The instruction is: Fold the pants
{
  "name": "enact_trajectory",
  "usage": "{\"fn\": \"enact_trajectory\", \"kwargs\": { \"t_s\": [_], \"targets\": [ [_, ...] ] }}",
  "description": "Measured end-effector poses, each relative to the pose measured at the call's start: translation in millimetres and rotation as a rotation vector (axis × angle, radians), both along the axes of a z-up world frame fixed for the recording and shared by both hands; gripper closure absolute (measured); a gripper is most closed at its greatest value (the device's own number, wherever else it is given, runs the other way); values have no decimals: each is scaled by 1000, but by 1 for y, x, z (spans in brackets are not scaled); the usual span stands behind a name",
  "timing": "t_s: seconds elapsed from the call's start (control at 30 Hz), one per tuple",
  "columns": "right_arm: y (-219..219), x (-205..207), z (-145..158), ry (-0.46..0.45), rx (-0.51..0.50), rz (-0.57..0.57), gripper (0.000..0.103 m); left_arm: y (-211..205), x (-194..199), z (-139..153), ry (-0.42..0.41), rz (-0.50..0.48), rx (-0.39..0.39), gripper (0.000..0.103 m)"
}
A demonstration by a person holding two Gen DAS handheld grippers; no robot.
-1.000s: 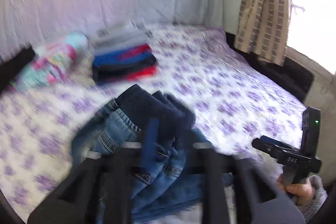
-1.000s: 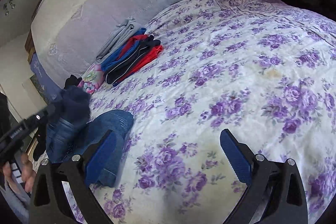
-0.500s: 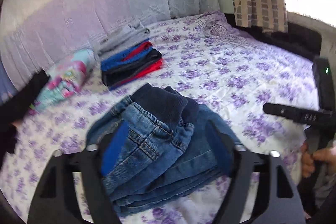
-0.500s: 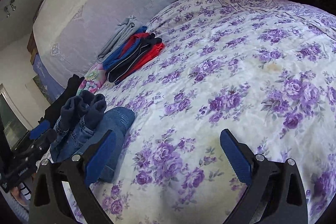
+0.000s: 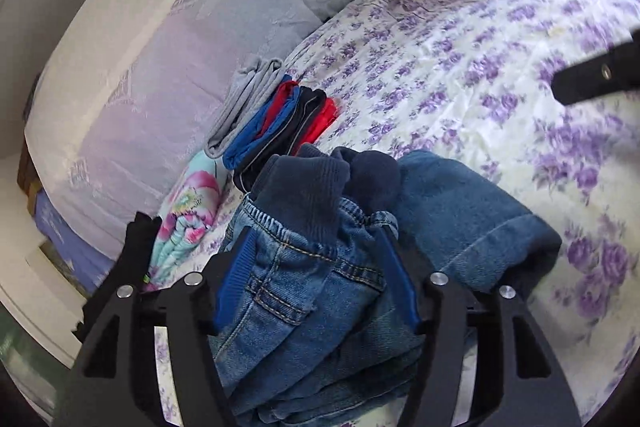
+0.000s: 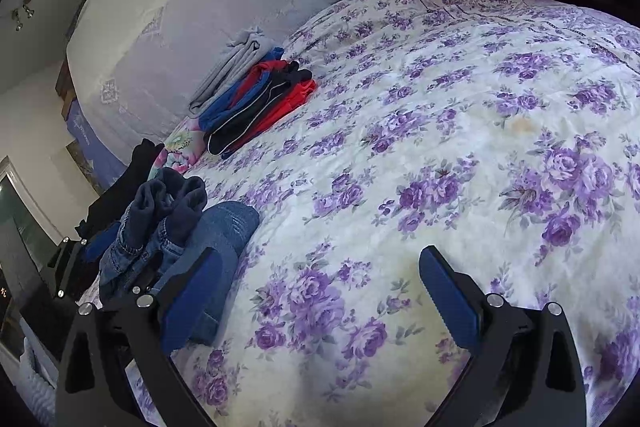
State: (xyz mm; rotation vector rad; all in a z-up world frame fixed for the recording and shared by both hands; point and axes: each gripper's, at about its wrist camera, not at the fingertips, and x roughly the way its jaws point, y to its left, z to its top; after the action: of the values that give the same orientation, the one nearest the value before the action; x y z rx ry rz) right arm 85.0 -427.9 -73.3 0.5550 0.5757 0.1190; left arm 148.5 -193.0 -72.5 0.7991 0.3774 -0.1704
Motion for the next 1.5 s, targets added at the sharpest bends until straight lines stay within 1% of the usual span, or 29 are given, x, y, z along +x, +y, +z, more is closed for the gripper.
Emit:
{"fn": "enact_trajectory", "kwargs": {
  "t_s": [0.07,0.1,0.13,0.17,0.23,0.3,0.33,0.4,0.47,0.53,0.6,0.67,0.7,0.73,0.77,0.83,0.93,0.97,1.0,1.07,1.1,1.17,1.2,1.27,1.3,1.4,1.43,1.5],
  "targets": [
    [0,0,0,-3,-2,3,4,2,5,-1,26,-6,-10,54],
    [0,-1,0,-5,-2,5,4,4,10,1,58,-8,-29,67],
    [-1,0,0,-7,0,5,4,8,13,3,84,-9,-57,73],
    [-1,-1,0,-9,2,4,4,11,15,4,101,-14,-86,76],
    [-1,0,0,-10,0,4,4,24,20,15,154,-23,-179,80],
    [-1,-1,0,-10,-2,3,4,38,23,33,191,-34,-284,82],
    [-1,-1,0,-10,-3,2,4,43,24,42,201,-38,-323,82],
    [-1,-1,0,-13,-5,2,4,52,29,57,233,-48,-378,82],
    [-1,-1,0,-11,-6,0,4,54,36,58,251,-46,-374,82],
    [0,-1,0,-12,-7,5,4,50,34,50,278,-60,-342,79],
    [-1,-1,0,-9,-4,4,4,44,25,44,257,-73,-309,74],
    [0,0,-1,-10,-5,2,4,35,20,37,218,-68,-246,73],
    [0,0,-1,-9,-6,4,4,30,19,31,222,-64,-215,73],
    [0,0,-1,-10,-6,5,4,27,16,28,225,-64,-208,68],
    [-1,1,-1,-12,-4,7,4,25,13,26,222,-71,-198,58],
    [-1,1,-2,-14,2,8,4,16,5,18,188,-85,-134,49],
    [-2,2,-2,-18,3,11,4,5,0,3,133,-81,-46,44],
    [-2,2,-2,-19,3,12,4,2,5,-2,120,-65,-16,48],
    [-2,2,-2,-19,4,12,4,3,9,-4,119,-52,-13,54],
    [-2,2,-3,-23,5,16,4,7,21,-5,151,-43,-41,65],
    [-2,1,-3,-25,6,17,4,8,25,-5,165,-42,-53,67],
    [-2,1,-3,-24,7,16,4,12,28,-4,187,-52,-78,74],
    [-2,1,-3,-26,7,17,4,16,29,2,206,-54,-109,76],
    [-1,0,-3,-30,5,20,4,30,33,18,255,-58,-207,78],
    [-2,0,-3,-31,6,20,4,38,34,29,266,-56,-261,78],
    [-1,-1,-3,-31,4,20,4,54,33,54,270,-69,-365,79],
    [-1,-1,-4,-31,5,20,4,56,29,61,266,-83,-379,79],
    [-2,0,-4,-32,6,20,4,50,16,66,239,-127,-353,79]
  ]
}}
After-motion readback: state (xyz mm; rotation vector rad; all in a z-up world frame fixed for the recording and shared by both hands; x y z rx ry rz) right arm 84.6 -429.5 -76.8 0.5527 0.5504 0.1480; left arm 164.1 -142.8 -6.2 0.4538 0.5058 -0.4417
